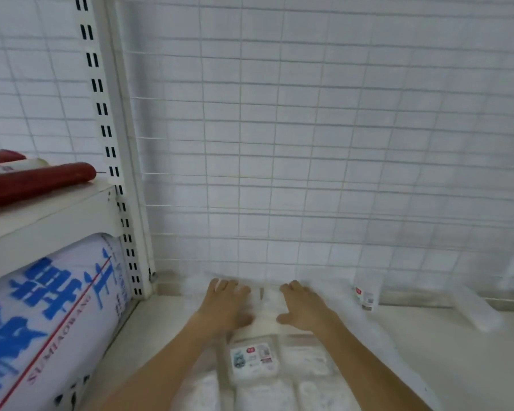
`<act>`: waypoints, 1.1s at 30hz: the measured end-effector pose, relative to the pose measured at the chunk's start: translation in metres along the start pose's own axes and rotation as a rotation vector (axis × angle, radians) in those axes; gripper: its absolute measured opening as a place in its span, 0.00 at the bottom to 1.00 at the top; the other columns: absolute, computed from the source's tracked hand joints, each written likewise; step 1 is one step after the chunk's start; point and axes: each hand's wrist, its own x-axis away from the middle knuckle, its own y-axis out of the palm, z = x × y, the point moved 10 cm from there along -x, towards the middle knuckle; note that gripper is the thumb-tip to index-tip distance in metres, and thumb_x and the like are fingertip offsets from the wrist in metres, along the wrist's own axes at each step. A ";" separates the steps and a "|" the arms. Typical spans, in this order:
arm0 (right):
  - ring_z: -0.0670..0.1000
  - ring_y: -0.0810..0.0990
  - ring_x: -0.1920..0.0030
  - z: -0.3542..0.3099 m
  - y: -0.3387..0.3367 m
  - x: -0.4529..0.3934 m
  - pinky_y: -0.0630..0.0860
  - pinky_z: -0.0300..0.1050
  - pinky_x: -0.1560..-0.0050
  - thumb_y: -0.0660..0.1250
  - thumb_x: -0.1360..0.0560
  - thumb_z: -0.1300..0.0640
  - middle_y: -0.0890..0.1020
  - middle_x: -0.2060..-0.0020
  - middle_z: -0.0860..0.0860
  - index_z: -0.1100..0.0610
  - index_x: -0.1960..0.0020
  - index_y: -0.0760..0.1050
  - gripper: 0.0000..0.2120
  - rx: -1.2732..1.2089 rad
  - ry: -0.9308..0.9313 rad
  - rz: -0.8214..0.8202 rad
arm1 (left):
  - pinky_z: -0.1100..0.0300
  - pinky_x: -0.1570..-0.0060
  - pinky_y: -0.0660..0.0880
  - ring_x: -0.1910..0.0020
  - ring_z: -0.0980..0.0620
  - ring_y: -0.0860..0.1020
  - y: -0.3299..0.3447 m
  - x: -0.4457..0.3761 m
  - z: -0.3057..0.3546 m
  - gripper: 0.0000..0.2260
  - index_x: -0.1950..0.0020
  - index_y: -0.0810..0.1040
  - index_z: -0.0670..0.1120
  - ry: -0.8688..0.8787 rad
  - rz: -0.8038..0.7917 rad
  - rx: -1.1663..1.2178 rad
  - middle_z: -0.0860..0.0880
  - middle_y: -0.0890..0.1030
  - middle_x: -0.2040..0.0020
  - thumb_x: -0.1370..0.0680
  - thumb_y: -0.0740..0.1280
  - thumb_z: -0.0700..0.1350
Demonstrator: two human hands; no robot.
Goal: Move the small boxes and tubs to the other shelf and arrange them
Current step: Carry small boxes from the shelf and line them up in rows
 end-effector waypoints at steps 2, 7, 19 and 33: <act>0.60 0.70 0.39 -0.002 0.000 0.003 0.69 0.51 0.41 0.66 0.26 0.49 0.67 0.38 0.57 0.61 0.33 0.62 0.27 -0.005 0.010 0.007 | 0.52 0.31 0.47 0.31 0.48 0.61 0.000 0.001 -0.001 0.24 0.32 0.63 0.54 0.027 0.000 0.036 0.48 0.66 0.32 0.25 0.62 0.58; 0.60 0.71 0.39 -0.009 -0.001 0.012 0.69 0.52 0.42 0.68 0.27 0.50 0.69 0.39 0.58 0.60 0.34 0.62 0.28 0.049 0.004 0.003 | 0.53 0.31 0.48 0.34 0.49 0.64 -0.003 0.008 0.001 0.22 0.34 0.65 0.54 0.081 0.022 0.079 0.50 0.68 0.35 0.26 0.63 0.56; 0.54 0.73 0.41 -0.010 -0.004 0.037 0.70 0.45 0.45 0.67 0.28 0.49 0.73 0.38 0.54 0.50 0.32 0.64 0.26 -0.128 -0.064 -0.067 | 0.58 0.29 0.41 0.29 0.57 0.61 0.000 0.037 -0.011 0.24 0.31 0.64 0.56 0.136 -0.070 0.175 0.54 0.65 0.30 0.26 0.65 0.55; 0.51 0.75 0.47 0.006 -0.005 0.031 0.74 0.36 0.63 0.49 0.19 0.60 0.73 0.39 0.56 0.54 0.35 0.66 0.16 -0.484 -0.003 -0.022 | 0.58 0.42 0.64 0.45 0.52 0.69 0.005 0.033 -0.043 0.15 0.36 0.70 0.53 -0.073 -0.065 0.576 0.51 0.76 0.44 0.18 0.50 0.52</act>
